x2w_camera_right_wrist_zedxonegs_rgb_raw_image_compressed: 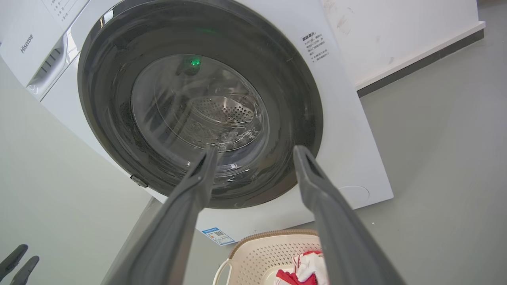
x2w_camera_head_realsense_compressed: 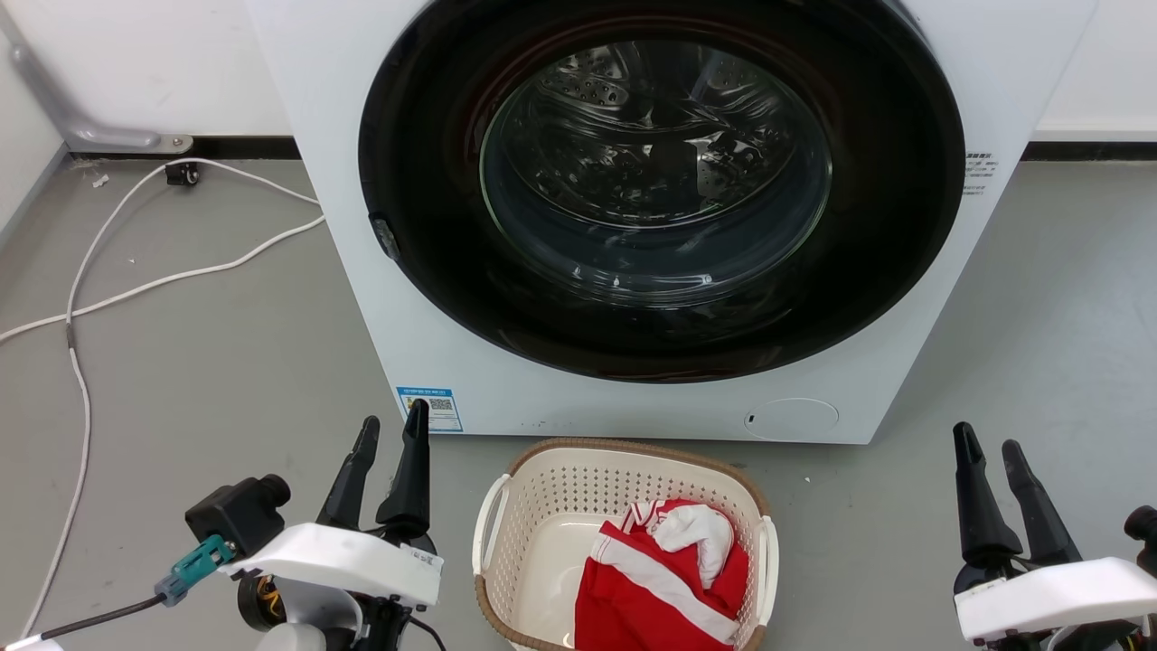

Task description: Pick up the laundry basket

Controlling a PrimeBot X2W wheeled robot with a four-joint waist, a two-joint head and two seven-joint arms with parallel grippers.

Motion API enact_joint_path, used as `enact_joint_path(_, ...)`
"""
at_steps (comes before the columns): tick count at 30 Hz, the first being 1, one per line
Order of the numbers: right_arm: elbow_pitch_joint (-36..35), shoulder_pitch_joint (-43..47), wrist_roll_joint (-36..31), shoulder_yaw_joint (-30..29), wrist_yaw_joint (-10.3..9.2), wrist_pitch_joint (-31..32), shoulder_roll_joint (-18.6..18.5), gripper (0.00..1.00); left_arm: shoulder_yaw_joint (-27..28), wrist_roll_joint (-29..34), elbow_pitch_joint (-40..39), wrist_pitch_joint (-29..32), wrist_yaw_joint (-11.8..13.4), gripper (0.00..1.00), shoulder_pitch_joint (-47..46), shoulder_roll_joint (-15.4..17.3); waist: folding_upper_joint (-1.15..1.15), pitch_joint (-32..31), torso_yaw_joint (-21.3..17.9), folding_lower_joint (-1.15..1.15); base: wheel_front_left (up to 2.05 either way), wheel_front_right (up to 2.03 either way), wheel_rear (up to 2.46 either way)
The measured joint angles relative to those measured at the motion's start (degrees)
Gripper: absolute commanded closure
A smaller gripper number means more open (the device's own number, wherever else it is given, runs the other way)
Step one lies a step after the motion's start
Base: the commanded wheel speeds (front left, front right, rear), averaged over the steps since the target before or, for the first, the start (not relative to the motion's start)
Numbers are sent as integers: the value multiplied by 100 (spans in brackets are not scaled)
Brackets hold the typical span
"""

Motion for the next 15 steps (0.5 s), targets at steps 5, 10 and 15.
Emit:
enact_joint_path(5,-115,66,-358,-5,1,7,0,0,-37,349,25,-78,0,0,-5,-2,0,4,9,0,0,0,0)
enact_joint_path(10,-203,101,-641,-12,1,26,0,0,-59,655,45,-135,15,0,-14,-3,0,2,14,0,0,0,0)
enact_joint_path(15,-297,181,-970,-14,1,51,0,0,-92,1002,64,-224,44,0,-24,-4,0,-4,25,0,0,0,0)
